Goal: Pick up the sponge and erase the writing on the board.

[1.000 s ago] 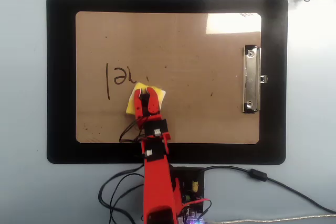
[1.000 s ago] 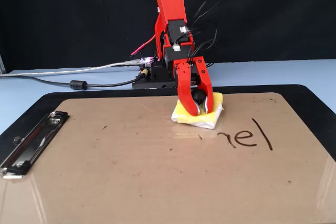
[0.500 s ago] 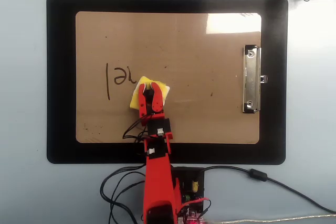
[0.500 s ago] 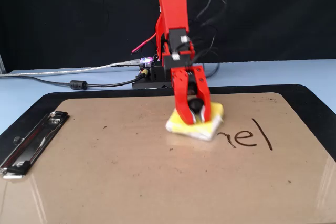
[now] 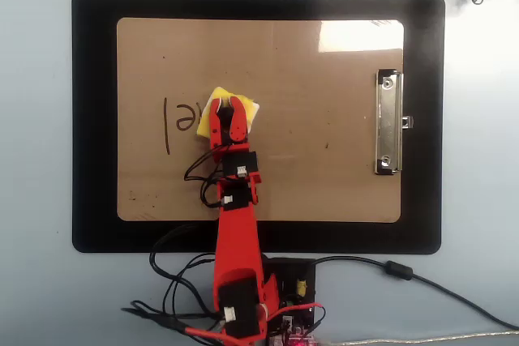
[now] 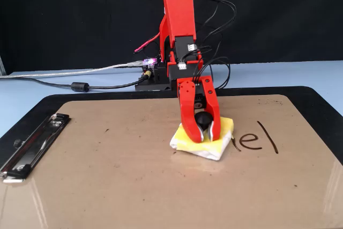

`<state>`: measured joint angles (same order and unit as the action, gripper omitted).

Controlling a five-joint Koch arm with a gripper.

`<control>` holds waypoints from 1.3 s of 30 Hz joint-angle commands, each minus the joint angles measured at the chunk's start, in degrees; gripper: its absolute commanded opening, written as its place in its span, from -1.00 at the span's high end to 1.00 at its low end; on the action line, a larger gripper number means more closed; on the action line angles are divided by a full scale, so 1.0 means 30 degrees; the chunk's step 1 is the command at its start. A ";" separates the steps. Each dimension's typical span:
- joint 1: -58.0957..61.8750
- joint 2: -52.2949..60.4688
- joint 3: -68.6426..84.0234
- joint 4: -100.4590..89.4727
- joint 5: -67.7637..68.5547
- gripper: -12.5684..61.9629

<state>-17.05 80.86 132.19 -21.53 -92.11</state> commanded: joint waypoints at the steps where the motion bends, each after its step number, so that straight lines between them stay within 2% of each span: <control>1: -0.0615 0.2314 0.2344 0.0059 -0.0439 0.88; 3: -0.0938 0.4336 0.3721 0.0146 -0.0439 0.88; 5: -0.1553 0.4600 0.3721 0.0146 -0.0469 0.88; 7: -0.2578 0.2871 0.2344 0.0059 -0.0498 0.88; 12: -0.3311 -0.4131 -0.5215 0.0117 -0.0820 0.88; 14: -0.3486 -0.5449 -0.6650 0.0176 -0.0820 0.88; 17: -0.3545 -0.3867 -0.4600 0.0117 -0.0820 0.88; 23: -0.3867 0.4043 0.3105 0.0205 -0.0791 0.88; 26: -0.4600 0.3340 0.2725 0.0059 -0.0820 0.88; 32: -0.5244 -0.6006 -0.7236 0.0059 -0.0850 0.88; 33: -0.5361 -0.6621 -0.7998 0.0059 -0.0850 0.88; 35: -0.5449 -0.6211 -0.7910 0.0117 -0.0850 0.88; 39: -0.5654 -0.1113 -0.2227 0.0146 -0.0850 0.88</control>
<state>-33.13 72.77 121.99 -21.62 -93.08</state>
